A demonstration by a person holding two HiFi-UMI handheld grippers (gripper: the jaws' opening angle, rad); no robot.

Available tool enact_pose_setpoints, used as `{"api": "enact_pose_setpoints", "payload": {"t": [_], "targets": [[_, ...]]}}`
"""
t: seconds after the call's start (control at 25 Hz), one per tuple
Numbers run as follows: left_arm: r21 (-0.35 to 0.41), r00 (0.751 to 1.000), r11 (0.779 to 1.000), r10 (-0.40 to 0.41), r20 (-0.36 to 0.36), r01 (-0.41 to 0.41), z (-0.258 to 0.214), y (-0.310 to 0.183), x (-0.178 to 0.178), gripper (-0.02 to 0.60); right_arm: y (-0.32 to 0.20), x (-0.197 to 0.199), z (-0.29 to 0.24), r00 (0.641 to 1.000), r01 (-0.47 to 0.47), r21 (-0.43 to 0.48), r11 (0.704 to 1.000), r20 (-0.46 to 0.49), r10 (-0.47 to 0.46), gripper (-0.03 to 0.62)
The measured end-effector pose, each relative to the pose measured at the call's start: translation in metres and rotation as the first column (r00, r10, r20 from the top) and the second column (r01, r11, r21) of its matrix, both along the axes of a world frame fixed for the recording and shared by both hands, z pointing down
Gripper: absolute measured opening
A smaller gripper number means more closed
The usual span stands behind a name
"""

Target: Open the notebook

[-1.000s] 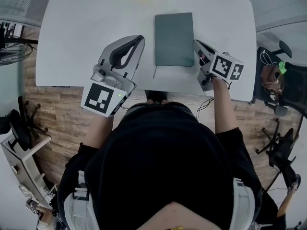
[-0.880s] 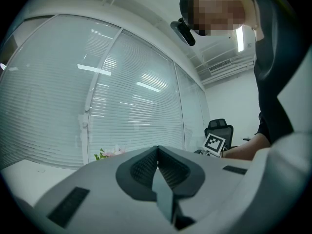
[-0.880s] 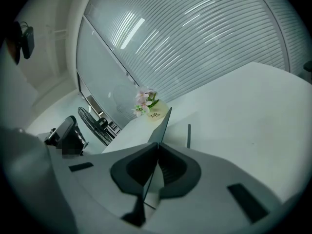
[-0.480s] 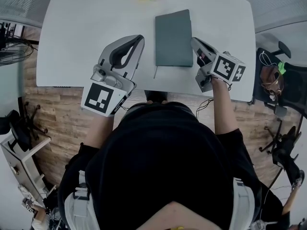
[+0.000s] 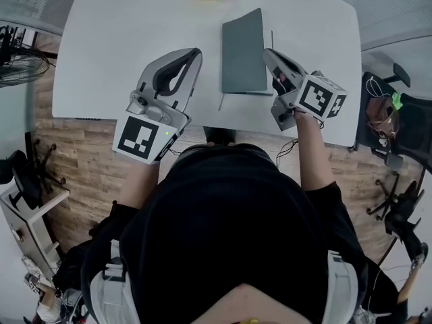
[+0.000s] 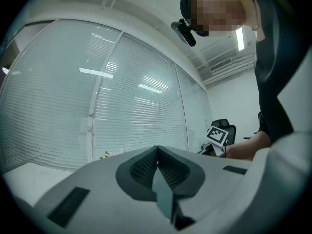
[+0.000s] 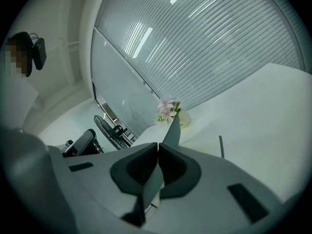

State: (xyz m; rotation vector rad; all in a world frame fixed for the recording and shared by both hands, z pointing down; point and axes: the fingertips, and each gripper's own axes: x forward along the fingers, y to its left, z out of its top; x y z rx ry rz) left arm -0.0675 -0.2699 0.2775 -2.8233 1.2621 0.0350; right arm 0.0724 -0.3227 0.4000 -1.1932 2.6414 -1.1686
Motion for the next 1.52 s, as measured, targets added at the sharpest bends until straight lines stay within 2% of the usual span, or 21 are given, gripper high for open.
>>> {"api": "enact_pose_setpoints", "payload": {"t": [0.2, 0.4, 0.76, 1.0, 1.16, 1.36, 1.52], "targets": [[-0.001, 1.0, 1.0, -0.016, 0.001, 0.016, -0.001, -0.001, -0.011, 0.008, -0.001, -0.02, -0.01, 0.999, 0.031, 0.029, 0.999, -0.009, -0.031, 0.014], [-0.004, 0.999, 0.999, -0.036, 0.007, 0.036, 0.002, -0.005, -0.02, 0.008, -0.005, -0.039, -0.015, 0.997, 0.063, 0.066, 0.996, -0.057, -0.06, 0.016], [-0.008, 0.994, 0.994, -0.106, 0.034, 0.106, 0.004, -0.002, -0.025, 0.008, -0.005, -0.066, -0.026, 0.988, 0.152, 0.104, 0.983, -0.057, -0.147, 0.02], [-0.004, 0.988, 0.989, -0.149, 0.032, 0.15, 0.003, -0.006, -0.049, 0.008, -0.007, -0.097, -0.025, 0.981, 0.185, 0.119, 0.976, -0.087, -0.175, 0.018], [0.016, 0.991, 0.992, -0.126, 0.043, 0.126, -0.002, 0.0, -0.047, 0.008, -0.001, -0.095, -0.027, 0.982, 0.17, 0.152, 0.974, -0.114, -0.154, 0.018], [0.033, 0.998, 0.999, -0.029, 0.047, 0.027, -0.007, -0.004, -0.044, 0.009, 0.001, -0.095, -0.028, 0.987, 0.11, 0.18, 0.977, -0.133, -0.087, 0.014], [0.01, 0.998, 0.999, 0.033, 0.059, -0.034, 0.003, -0.003, -0.043, 0.009, 0.004, -0.099, -0.027, 0.99, 0.055, 0.203, 0.978, -0.138, -0.027, 0.014]]}}
